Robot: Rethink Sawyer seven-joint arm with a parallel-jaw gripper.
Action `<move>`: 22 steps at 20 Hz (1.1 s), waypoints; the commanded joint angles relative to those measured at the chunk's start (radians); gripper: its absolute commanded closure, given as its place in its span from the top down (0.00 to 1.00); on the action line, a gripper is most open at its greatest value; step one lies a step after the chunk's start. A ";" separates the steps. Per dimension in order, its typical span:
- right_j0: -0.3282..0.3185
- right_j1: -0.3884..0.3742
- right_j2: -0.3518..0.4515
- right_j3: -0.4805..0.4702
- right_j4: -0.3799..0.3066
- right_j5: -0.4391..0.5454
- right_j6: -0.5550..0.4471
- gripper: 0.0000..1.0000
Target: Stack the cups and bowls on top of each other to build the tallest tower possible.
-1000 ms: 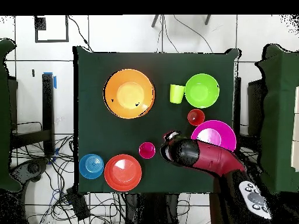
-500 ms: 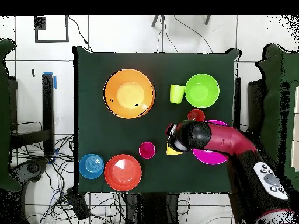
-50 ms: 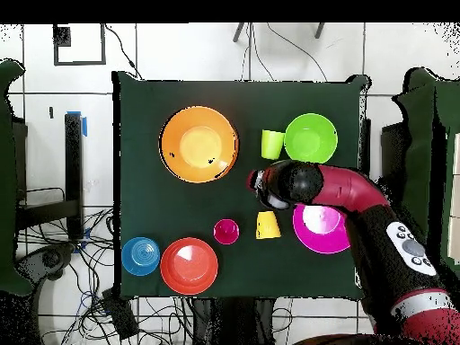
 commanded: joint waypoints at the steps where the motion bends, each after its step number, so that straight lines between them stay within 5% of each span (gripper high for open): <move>1: -0.010 0.072 0.125 -0.096 -0.073 0.077 -0.315 1.00; 16: -0.010 0.030 0.151 -0.107 -0.108 0.190 -0.321 1.00; 22: 0.063 -0.077 0.095 -0.130 -0.285 0.125 -0.295 1.00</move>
